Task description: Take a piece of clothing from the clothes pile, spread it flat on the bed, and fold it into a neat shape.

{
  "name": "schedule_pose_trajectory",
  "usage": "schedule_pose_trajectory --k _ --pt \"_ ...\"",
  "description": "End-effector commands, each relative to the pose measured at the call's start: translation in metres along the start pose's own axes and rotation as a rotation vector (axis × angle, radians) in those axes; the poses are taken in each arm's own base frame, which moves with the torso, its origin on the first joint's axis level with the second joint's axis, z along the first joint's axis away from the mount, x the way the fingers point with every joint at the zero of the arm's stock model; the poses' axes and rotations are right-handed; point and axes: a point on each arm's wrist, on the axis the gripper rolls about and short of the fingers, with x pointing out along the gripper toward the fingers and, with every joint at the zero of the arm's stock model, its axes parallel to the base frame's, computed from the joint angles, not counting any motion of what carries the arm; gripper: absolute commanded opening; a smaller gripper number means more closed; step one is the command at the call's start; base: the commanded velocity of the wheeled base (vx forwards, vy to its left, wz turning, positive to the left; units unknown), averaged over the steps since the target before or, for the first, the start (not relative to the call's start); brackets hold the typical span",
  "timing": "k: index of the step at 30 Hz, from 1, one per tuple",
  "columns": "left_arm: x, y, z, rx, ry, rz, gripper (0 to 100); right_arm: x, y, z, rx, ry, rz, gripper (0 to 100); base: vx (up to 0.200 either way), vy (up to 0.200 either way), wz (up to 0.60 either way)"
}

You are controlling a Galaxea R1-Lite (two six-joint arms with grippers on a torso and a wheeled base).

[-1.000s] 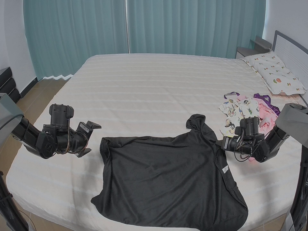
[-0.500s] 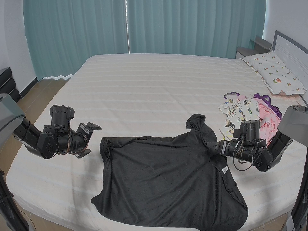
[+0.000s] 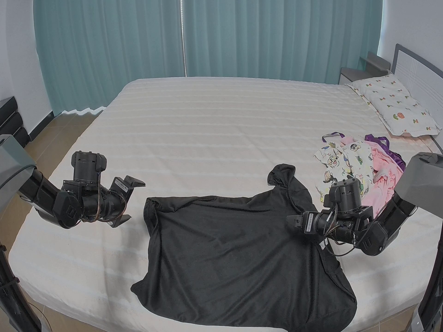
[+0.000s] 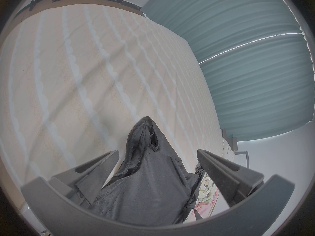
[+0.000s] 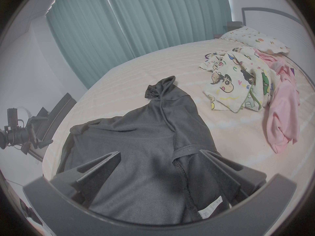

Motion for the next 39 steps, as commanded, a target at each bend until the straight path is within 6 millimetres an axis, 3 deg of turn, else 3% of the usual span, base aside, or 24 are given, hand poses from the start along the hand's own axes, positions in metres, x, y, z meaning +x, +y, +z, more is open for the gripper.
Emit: schedule_pose_trajectory --k 1,8,15,16,21,30,39 --pt "0.0 0.0 0.001 -0.002 -0.002 0.001 100 0.005 0.0 -0.005 0.028 0.011 -0.023 100 0.0 0.0 0.0" --pt "0.0 0.0 0.001 -0.002 -0.003 0.0 100 0.013 -0.002 -0.009 0.121 0.008 -0.064 100 0.0 0.0 0.0" --pt "0.0 0.0 0.002 -0.004 -0.006 -0.001 100 0.035 0.001 -0.004 0.212 -0.037 -0.099 100 0.0 0.0 0.0" --pt "0.0 0.0 0.002 -0.004 -0.006 -0.001 100 0.039 0.0 -0.005 0.213 -0.043 -0.113 0 0.0 0.0 0.0" --pt "0.0 0.0 0.004 -0.005 -0.009 -0.001 100 0.044 0.0 -0.005 0.213 -0.063 -0.144 0 0.0 0.0 0.0" --pt "0.006 0.005 0.005 -0.013 -0.007 0.017 100 0.02 -0.008 0.009 0.234 -0.098 -0.154 0 0.0 0.0 0.0" --pt "0.013 0.011 0.004 -0.018 0.014 0.036 100 0.009 -0.049 0.017 0.312 -0.051 -0.095 0 0.0 0.0 0.0"
